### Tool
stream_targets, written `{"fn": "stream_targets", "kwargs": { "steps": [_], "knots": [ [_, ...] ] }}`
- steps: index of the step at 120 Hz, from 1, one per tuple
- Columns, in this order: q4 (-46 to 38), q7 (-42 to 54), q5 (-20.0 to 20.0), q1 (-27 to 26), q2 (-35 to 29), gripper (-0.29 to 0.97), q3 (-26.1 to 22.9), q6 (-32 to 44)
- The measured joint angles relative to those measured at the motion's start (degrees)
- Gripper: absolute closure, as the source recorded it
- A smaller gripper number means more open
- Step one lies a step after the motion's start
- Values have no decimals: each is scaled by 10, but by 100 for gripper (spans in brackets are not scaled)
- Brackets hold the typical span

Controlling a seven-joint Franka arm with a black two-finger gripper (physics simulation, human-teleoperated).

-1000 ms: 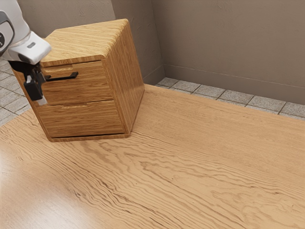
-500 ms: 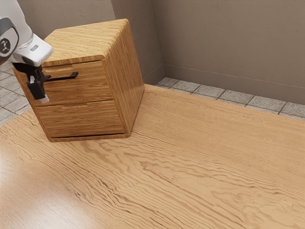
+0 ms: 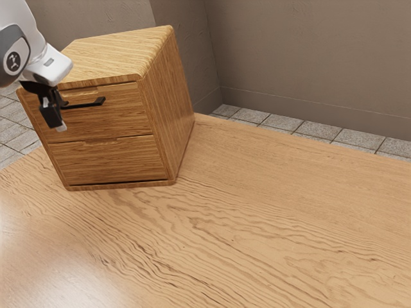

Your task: Pull the drawer handle with one arm to open the drawer

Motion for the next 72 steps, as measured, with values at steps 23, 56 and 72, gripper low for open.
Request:
{"fn": "stream_targets", "kwargs": {
  "steps": [23, 56, 72],
  "knots": [
    [3, 11, -5, -6, 9, 0, -2, 7],
    [3, 26, -10, -25, 16, 0, -2, 17],
    [3, 31, -10, -20, 17, 0, -2, 20]
  ]
}}
